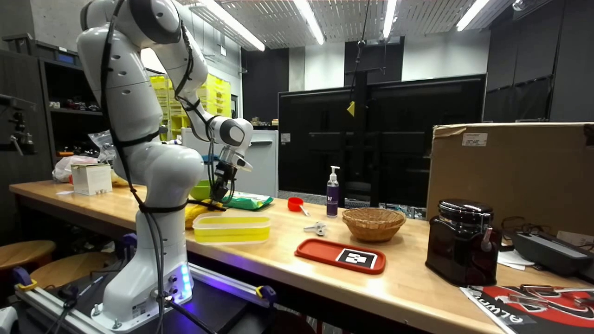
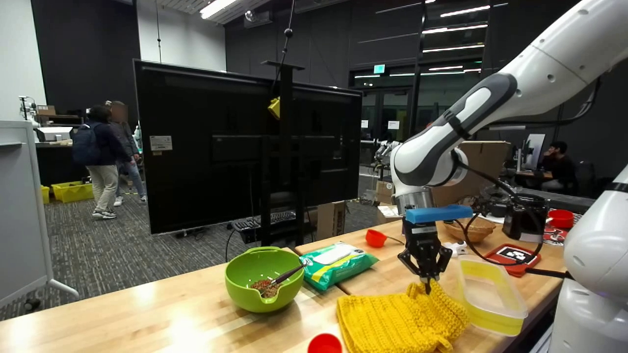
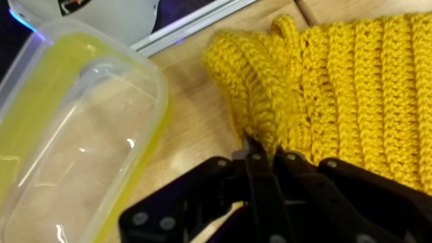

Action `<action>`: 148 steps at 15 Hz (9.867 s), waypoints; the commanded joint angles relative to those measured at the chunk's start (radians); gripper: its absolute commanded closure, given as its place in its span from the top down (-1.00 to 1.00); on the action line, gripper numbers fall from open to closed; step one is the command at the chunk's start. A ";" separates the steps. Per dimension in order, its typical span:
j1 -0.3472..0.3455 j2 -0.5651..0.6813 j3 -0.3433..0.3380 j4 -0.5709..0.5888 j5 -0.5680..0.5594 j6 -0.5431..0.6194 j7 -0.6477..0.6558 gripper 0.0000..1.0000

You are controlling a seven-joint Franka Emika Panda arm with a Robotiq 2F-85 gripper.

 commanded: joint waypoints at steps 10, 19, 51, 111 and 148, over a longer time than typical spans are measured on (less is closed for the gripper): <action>0.056 0.107 0.121 0.343 -0.027 -0.385 0.243 -0.97; 0.087 0.493 0.070 0.676 -0.064 -0.437 0.231 -0.97; 0.364 0.387 0.228 0.276 0.177 0.285 0.447 1.00; 0.363 0.127 0.266 -0.017 0.186 0.343 0.255 1.00; 0.317 0.131 0.174 0.191 0.683 -0.313 -0.198 -0.94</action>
